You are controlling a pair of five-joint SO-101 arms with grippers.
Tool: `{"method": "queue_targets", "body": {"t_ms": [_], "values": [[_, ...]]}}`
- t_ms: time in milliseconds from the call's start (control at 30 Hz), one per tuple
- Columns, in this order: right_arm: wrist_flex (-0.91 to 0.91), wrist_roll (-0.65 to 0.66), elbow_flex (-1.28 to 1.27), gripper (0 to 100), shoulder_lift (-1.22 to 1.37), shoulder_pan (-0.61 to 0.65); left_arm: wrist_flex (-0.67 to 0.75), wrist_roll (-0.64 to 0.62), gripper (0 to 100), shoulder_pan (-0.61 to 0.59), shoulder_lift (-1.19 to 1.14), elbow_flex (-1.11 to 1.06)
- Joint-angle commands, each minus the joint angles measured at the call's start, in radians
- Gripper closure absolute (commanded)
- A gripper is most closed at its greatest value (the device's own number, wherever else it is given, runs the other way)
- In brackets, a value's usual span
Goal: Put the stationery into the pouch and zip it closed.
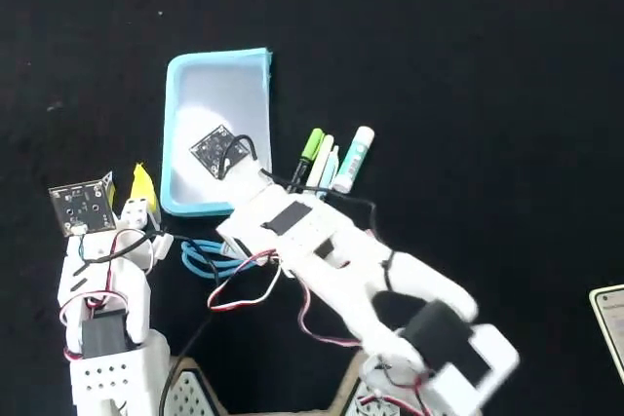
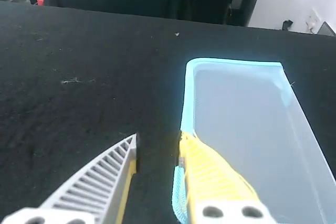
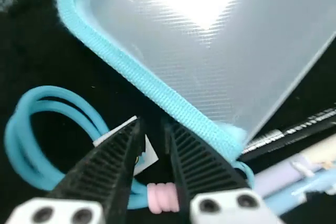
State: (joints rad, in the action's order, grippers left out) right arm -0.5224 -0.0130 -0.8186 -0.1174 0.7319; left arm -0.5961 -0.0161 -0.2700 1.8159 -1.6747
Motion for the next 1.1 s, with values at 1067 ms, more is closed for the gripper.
{"method": "queue_targets", "body": {"t_ms": [1067], "values": [[-0.305,0.132,0.114,98.6,0.001,-0.172,0.017,0.009,86,0.007,0.005,-0.024]]}}
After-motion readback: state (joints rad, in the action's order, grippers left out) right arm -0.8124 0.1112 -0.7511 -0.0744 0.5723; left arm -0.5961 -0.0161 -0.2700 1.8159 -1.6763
